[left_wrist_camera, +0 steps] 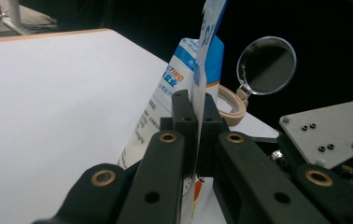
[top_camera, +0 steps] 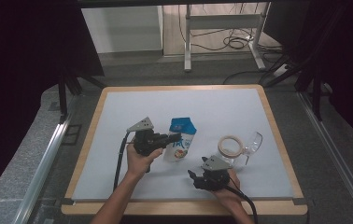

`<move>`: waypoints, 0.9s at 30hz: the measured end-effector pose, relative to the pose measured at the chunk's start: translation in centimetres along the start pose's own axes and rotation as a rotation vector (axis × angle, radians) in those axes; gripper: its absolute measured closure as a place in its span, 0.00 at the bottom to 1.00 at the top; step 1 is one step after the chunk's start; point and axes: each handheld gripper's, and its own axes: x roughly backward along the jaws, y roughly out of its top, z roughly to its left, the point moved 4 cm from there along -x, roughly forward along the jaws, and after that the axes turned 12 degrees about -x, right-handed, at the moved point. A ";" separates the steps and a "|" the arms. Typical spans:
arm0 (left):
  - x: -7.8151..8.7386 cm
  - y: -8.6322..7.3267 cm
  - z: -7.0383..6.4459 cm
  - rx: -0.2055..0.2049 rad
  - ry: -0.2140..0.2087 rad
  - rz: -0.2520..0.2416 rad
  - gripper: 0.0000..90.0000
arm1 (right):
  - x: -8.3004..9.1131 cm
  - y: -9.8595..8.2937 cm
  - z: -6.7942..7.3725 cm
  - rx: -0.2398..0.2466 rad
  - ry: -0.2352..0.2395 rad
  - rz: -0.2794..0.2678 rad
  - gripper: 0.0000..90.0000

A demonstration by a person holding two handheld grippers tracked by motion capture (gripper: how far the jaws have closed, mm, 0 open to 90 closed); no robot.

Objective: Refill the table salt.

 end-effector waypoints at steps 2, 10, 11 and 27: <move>-0.1 0.0 -0.2 -0.001 -0.004 0.002 1.00 | 0.0 0.0 0.0 0.010 -0.006 -0.001 0.32; -0.7 0.5 -1.0 -0.008 -0.026 -0.003 1.00 | -0.5 0.2 0.3 0.025 -0.011 0.000 0.32; -0.8 0.6 -1.1 -0.008 -0.027 -0.005 1.00 | -0.6 0.2 0.4 0.030 -0.014 -0.002 0.31; -1.8 1.3 -3.1 -0.031 -0.079 0.001 1.00 | -1.1 0.6 0.2 0.059 -0.055 -0.023 0.30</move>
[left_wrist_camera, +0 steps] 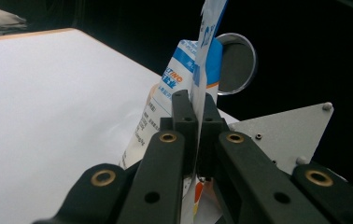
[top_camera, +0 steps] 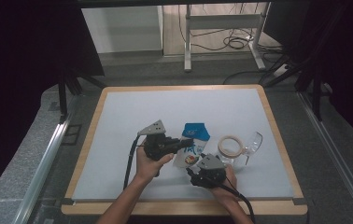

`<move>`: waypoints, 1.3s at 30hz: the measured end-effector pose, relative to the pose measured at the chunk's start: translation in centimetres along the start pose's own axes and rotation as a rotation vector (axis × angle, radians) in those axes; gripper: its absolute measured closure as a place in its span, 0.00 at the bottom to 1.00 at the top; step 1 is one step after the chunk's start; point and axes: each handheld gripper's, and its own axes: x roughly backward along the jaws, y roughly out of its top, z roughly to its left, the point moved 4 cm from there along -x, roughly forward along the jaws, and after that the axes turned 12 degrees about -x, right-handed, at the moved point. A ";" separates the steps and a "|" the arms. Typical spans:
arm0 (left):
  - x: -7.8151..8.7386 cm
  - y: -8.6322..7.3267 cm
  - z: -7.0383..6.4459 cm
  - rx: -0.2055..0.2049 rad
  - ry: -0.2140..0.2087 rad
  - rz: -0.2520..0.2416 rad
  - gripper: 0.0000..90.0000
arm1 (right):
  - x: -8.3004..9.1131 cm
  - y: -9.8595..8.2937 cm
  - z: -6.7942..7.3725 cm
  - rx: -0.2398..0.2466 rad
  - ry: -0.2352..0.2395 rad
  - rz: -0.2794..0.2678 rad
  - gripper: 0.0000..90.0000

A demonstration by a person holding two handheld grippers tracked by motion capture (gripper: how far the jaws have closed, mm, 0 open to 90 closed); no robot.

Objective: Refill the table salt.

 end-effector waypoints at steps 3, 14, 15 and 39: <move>-0.1 0.1 -0.1 0.006 -0.011 -0.002 1.00 | -0.1 0.2 0.2 0.002 0.003 -0.007 0.30; -0.7 0.7 -0.8 0.005 -0.043 -0.003 1.00 | -0.1 0.4 0.4 0.056 -0.014 -0.045 0.31; -0.8 0.7 -0.7 0.008 -0.045 -0.003 1.00 | -0.1 0.4 0.4 0.065 -0.013 -0.052 0.32; -2.3 0.9 0.1 0.049 -0.055 0.005 1.00 | 0.9 -0.1 0.6 0.067 0.046 -0.047 0.47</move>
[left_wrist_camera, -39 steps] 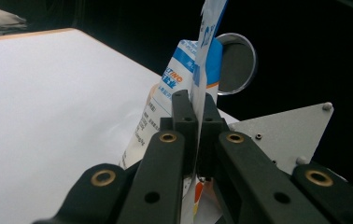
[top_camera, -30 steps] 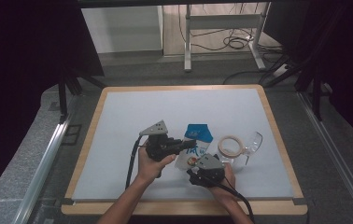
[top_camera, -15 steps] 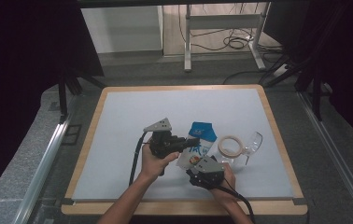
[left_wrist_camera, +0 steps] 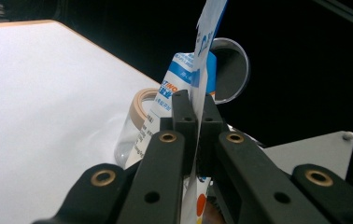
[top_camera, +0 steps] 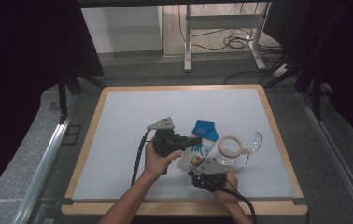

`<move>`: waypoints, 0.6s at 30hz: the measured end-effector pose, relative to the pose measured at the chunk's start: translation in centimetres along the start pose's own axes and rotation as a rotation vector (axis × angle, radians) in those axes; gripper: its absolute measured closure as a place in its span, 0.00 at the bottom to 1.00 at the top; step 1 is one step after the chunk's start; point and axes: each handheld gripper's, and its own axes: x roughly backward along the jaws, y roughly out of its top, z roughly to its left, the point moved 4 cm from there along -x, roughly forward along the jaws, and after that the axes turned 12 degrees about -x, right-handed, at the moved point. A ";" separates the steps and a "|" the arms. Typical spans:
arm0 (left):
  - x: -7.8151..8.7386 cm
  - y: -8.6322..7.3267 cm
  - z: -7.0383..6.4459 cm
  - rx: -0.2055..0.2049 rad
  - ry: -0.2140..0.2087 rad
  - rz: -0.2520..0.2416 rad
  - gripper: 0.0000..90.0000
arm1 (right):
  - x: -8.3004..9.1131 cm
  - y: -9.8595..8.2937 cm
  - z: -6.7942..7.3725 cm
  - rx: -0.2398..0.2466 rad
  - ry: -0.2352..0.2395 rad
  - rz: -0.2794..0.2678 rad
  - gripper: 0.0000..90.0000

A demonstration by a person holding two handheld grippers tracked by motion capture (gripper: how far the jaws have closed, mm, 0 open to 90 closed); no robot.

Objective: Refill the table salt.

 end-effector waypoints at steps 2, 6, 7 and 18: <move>-0.1 0.0 0.0 0.000 0.004 0.004 1.00 | 0.1 0.0 0.1 0.003 -0.002 -0.004 0.47; -0.4 -0.1 -0.1 0.001 0.003 0.012 1.00 | 0.2 -0.1 0.2 -0.001 -0.001 -0.003 0.48; -0.5 -0.1 -0.1 0.000 0.004 0.013 1.00 | 0.2 -0.1 0.2 -0.001 -0.002 -0.003 0.48; -1.0 0.1 -0.1 0.004 0.003 0.018 1.00 | 0.5 -0.2 0.0 -0.012 0.002 -0.007 0.51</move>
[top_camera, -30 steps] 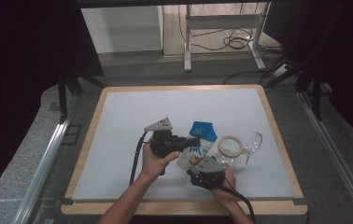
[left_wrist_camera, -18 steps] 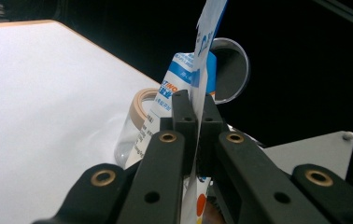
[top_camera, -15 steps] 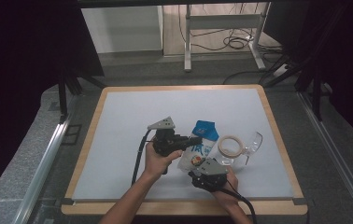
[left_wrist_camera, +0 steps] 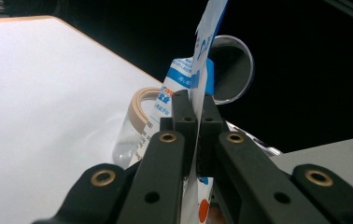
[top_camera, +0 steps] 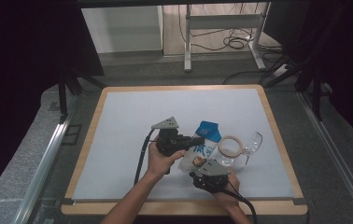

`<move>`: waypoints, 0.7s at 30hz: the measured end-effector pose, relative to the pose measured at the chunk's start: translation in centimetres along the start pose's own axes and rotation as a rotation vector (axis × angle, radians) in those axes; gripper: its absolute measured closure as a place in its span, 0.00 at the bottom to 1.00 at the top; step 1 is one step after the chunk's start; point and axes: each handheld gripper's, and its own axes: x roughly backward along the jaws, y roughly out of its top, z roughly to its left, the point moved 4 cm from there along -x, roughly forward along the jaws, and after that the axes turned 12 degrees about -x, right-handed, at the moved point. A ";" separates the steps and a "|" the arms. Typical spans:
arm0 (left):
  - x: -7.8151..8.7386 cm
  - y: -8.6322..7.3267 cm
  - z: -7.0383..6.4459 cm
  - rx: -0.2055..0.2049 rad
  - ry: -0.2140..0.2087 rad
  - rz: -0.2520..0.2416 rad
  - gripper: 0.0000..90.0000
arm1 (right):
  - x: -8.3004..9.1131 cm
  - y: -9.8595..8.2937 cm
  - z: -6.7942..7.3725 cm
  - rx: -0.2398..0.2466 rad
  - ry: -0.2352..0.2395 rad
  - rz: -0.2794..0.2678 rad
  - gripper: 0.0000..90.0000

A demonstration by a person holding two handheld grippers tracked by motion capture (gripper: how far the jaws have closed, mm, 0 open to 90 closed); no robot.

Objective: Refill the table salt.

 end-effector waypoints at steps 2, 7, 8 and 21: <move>-0.1 0.0 0.0 0.001 -0.002 0.002 1.00 | 0.0 0.0 0.0 -0.006 0.001 0.002 0.52; -0.3 0.1 0.1 0.000 0.001 0.011 1.00 | 0.1 0.0 -0.1 -0.006 0.005 0.003 0.53; -0.4 0.1 0.1 0.001 0.002 0.014 1.00 | 0.1 -0.1 -0.1 -0.007 0.005 0.003 0.53; -1.2 0.4 0.4 0.003 0.005 0.038 1.00 | 0.3 -0.2 -0.2 -0.008 0.006 0.001 0.55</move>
